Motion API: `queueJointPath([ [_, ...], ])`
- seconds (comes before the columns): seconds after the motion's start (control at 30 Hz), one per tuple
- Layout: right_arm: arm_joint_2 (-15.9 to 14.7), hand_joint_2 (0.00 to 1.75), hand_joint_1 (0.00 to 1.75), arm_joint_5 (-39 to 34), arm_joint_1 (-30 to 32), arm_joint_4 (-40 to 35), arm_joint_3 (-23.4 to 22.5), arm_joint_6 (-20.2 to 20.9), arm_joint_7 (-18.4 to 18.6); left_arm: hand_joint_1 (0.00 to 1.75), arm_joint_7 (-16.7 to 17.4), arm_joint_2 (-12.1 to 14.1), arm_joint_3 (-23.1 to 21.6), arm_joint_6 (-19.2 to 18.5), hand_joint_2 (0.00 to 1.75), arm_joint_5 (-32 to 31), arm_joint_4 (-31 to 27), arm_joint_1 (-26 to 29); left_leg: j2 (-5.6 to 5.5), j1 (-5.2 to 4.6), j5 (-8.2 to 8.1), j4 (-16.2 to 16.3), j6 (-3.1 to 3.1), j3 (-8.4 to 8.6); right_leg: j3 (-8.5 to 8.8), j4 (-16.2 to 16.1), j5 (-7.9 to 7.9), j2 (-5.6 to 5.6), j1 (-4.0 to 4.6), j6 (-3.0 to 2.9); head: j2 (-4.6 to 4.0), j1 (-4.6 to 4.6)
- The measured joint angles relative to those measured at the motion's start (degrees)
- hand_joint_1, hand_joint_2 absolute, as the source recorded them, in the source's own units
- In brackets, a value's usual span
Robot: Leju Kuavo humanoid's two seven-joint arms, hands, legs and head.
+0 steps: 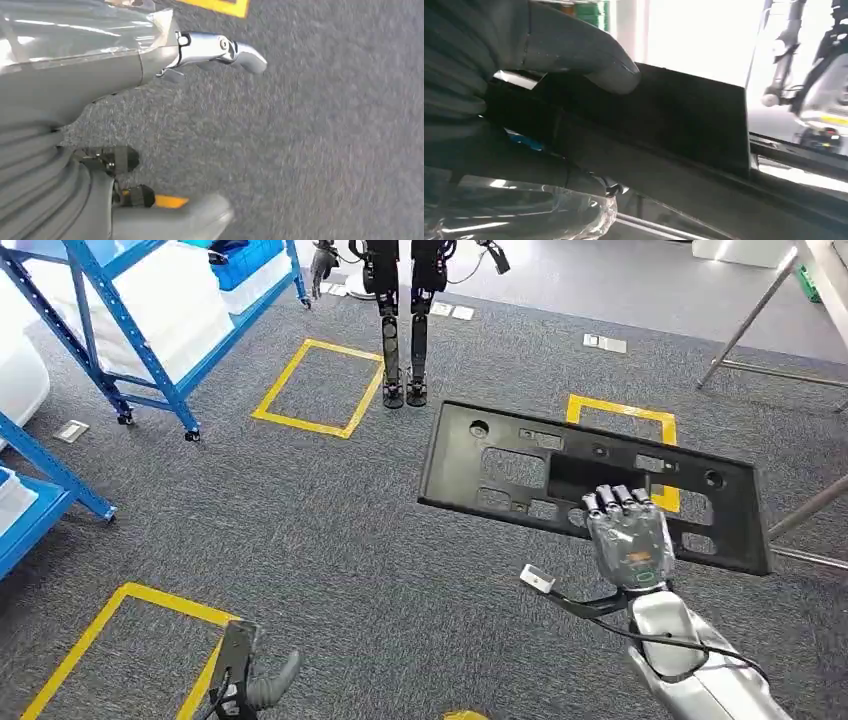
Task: Take the parts from the cabinet and place them on the table.
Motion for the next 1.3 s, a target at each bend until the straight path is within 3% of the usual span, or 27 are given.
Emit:
queueJointPath([
  [0.07,0.0,1.75,1.75,0.0,0.5,0.2,0.1,-0.1,0.0,0.00,0.0,0.1,-0.2,0.0,1.75,0.0,0.4,0.0,1.93,-0.04,-0.10,0.0,-0.10,-0.10,-3.97,8.1,-2.59,-0.62,-0.57,0.64,0.00,0.00],
  [0.1,0.0,1.75,1.75,0.0,0.7,0.4,0.1,-0.1,0.0,0.00,0.0,0.1,-0.2,0.1,1.75,0.0,0.5,0.0,2.73,0.03,-0.21,0.0,-0.27,-0.08,-3.88,8.0,-2.20,-0.82,-1.04,1.24,0.00,0.02],
  [0.13,0.0,1.75,1.75,0.0,0.8,0.5,0.1,-0.2,0.0,0.00,0.0,0.1,-0.2,0.1,1.75,0.0,0.7,0.0,3.46,0.09,-0.35,0.1,-0.48,-0.02,-2.28,5.2,-1.04,-1.12,-1.44,2.02,0.00,0.00],
  [0.17,0.0,1.75,1.75,0.0,0.8,0.6,0.0,-0.2,0.0,0.00,0.0,0.1,-0.3,0.1,1.75,0.0,0.9,0.0,4.22,0.21,-0.59,0.2,-0.84,0.12,0.59,0.0,0.85,-1.85,-2.00,2.95,0.00,0.02],
  [0.2,0.0,1.75,1.75,0.0,0.8,0.6,0.0,-0.3,0.0,0.00,0.0,0.1,-0.3,0.2,1.75,0.0,0.9,-0.1,4.81,0.40,-0.92,0.5,-1.33,0.23,3.84,-5.7,2.68,-3.30,-2.35,3.77,0.00,-0.02],
  [0.23,0.1,1.75,1.75,0.0,0.7,0.6,0.0,-0.6,-0.1,0.00,0.0,0.2,-0.3,0.3,1.75,0.0,1.0,-0.2,5.36,0.17,-1.41,1.1,-2.07,0.15,5.66,-9.5,3.16,-6.33,-2.37,4.03,0.00,0.15],
  [0.27,0.2,1.75,1.75,0.0,0.7,0.7,-0.1,-0.8,-0.5,0.00,-0.1,0.2,-0.3,0.5,1.75,0.0,1.0,-0.3,5.92,-0.10,-1.97,1.5,-2.62,-0.15,6.07,-9.2,3.47,-5.48,-1.24,3.29,0.00,0.11],
  [0.3,0.3,1.75,1.75,0.0,0.7,0.8,-0.2,-1.1,-0.7,0.00,-0.2,0.3,-0.3,0.5,1.75,0.0,1.1,-0.3,6.29,-0.18,-1.99,1.5,-2.78,0.06,5.64,-8.9,3.54,-4.66,-1.49,2.44,0.00,-0.15],
  [0.37,0.3,1.75,1.75,0.0,0.9,1.1,-0.5,-1.4,-1.4,0.00,-0.2,0.3,-0.5,0.7,1.75,0.0,1.3,-0.4,7.40,0.14,-2.00,1.4,-3.10,0.48,5.05,-8.6,3.42,-3.41,-1.01,1.70,0.00,-0.28],
  [0.4,0.3,1.75,1.75,0.0,0.9,1.2,-0.7,-1.6,-1.6,0.00,-0.2,0.3,-0.5,0.7,1.75,0.1,1.3,-0.4,7.66,0.50,-2.56,1.6,-3.49,0.34,5.41,-8.7,3.47,-2.71,-1.47,0.94,0.00,-0.37],
  [0.43,0.4,1.75,1.75,0.0,1.0,1.2,-1.1,-1.8,-1.8,0.00,-0.2,0.4,-0.6,0.9,1.75,0.1,1.3,-0.6,5.10,0.87,-3.68,2.7,-3.62,0.18,5.41,-8.8,3.59,-2.17,-1.54,0.58,0.00,-0.63],
  [0.47,0.5,1.75,1.75,0.0,0.9,1.3,-1.5,-2.1,-2.4,0.00,-0.3,0.4,-0.6,1.0,1.75,0.1,1.4,-0.6,2.43,0.90,-5.96,6.3,-3.52,-1.37,5.39,-8.8,3.61,-1.68,-1.41,-0.16,0.00,-0.70],
  [0.5,0.9,1.75,1.75,0.0,0.9,1.3,-1.8,-2.4,-2.9,0.00,-0.4,0.5,-0.6,1.1,1.75,0.3,1.4,-0.5,0.99,0.76,-8.50,11.4,-3.47,-3.81,5.38,-8.8,3.55,-1.06,-1.21,-0.40,0.00,-0.85],
  [0.57,1.3,1.75,1.75,0.0,1.0,1.6,-2.1,-2.7,-3.8,0.00,-0.5,0.6,-0.6,1.2,1.75,0.4,1.7,-0.3,0.22,0.65,-11.36,19.7,-3.18,-8.18,5.32,-8.8,3.62,0.31,-0.57,-0.87,0.00,-0.85],
  [0.6,1.6,1.75,1.75,0.0,1.2,1.7,-2.2,-2.7,-3.9,0.00,-0.5,0.6,-0.6,1.2,1.75,0.4,1.9,-0.2,0.08,0.57,-10.87,21.2,-2.76,-9.43,5.32,-8.8,3.63,1.26,-0.17,-0.96,0.00,-0.83],
  [0.63,1.7,1.75,1.75,0.0,1.3,1.8,-2.4,-2.7,-4.1,0.00,-0.5,0.6,-0.6,1.4,1.75,0.4,2.0,-0.2,-0.03,0.43,-9.07,19.4,-2.24,-9.01,5.32,-8.7,3.74,2.05,0.07,-1.14,0.00,-0.83],
  [0.7,1.9,1.75,1.75,0.0,1.3,1.9,-2.8,-2.7,-4.6,0.00,-0.5,0.7,-0.6,1.6,1.75,0.5,2.0,-0.2,-1.29,-0.17,-3.42,10.1,-0.98,-5.00,5.40,-8.7,3.89,3.66,0.23,-1.28,0.00,-0.83],
  [0.73,2.2,1.75,1.75,0.0,1.3,1.9,-3.2,-2.7,-4.9,0.00,-0.6,0.7,-0.6,1.6,1.75,0.5,2.0,-0.2,-3.97,-0.45,-1.18,5.3,-0.35,-2.79,5.40,-8.8,3.92,4.30,0.17,-1.26,0.00,-0.83],
  [0.77,2.5,1.75,1.75,0.0,1.3,2.0,-3.4,-2.7,-5.2,0.00,-0.7,0.9,-0.6,1.6,1.75,0.7,2.0,-0.2,-5.70,-0.31,-1.83,3.8,0.10,-2.13,5.20,-8.6,4.02,4.85,0.57,-1.08,0.00,-0.70],
  [0.8,2.6,1.75,1.75,0.0,1.3,2.0,-3.7,-2.7,-5.5,0.00,-0.8,0.8,-0.6,1.7,1.75,0.8,2.1,-0.2,-4.79,-0.52,-1.80,3.4,-0.18,-2.06,4.96,-8.6,4.16,5.49,0.29,-0.90,0.00,-0.77],
  [0.9,2.9,1.75,1.75,0.0,1.9,2.1,-4.5,-2.9,-6.2,0.00,-0.9,0.8,-0.9,1.7,1.75,0.8,2.1,-0.4,-3.11,-0.94,-1.41,2.9,0.18,-1.66,4.52,-9.3,4.85,7.34,0.04,0.17,0.00,-0.81],
  [1.1,2.9,1.75,1.75,0.0,1.9,2.1,-4.6,-2.9,-6.3,0.00,-0.9,0.8,-0.9,1.8,1.75,0.8,2.1,-0.4,-2.81,-0.82,-1.20,2.5,0.22,-1.43,4.33,-9.4,4.96,7.60,0.40,0.36,0.00,-0.77],
  [1.17,3.0,1.75,1.75,0.0,1.9,2.2,-5.5,-3.2,-6.9,0.00,-1.0,0.8,-1.3,2.0,1.75,0.9,2.1,-0.4,-1.44,-0.40,-0.24,0.8,0.31,-0.78,2.63,-6.3,3.09,2.37,0.75,-0.17,0.00,-0.76],
  [1.2,3.1,1.75,1.75,0.0,1.7,2.6,-6.1,-3.4,-6.5,0.00,-1.0,0.8,-1.5,2.3,1.75,1.0,2.3,-0.3,1.59,-0.56,-0.19,0.8,0.42,-1.03,-3.73,7.4,-2.36,-0.52,0.27,-0.12,0.00,-0.15],
  [1.23,3.0,1.75,1.75,0.0,1.9,3.0,-6.1,-3.4,-5.2,0.00,-1.0,0.9,-1.6,2.4,1.75,1.6,2.5,-0.3,3.71,-0.44,-0.37,0.9,0.13,-1.10,-1.01,3.4,-0.49,-1.24,-0.63,1.54,0.00,-0.11],
  [1.27,2.9,1.75,1.75,0.0,1.8,3.0,-6.1,-3.4,-5.1,0.00,-1.0,0.9,-1.6,2.4,1.75,1.6,2.6,-0.3,4.47,-0.29,-0.58,1.1,-0.19,-1.03,2.45,-2.6,1.40,-2.28,-1.05,2.36,0.00,-0.13],
  [1.3,2.8,1.75,1.75,0.0,1.8,3.0,-6.1,-3.4,-5.0,0.00,-1.0,0.9,-1.7,2.4,1.75,1.6,2.6,-0.4,5.10,-0.28,-0.88,1.4,-0.64,-0.90,5.77,-8.1,2.80,-4.79,-1.32,2.96,0.00,-0.09],
])
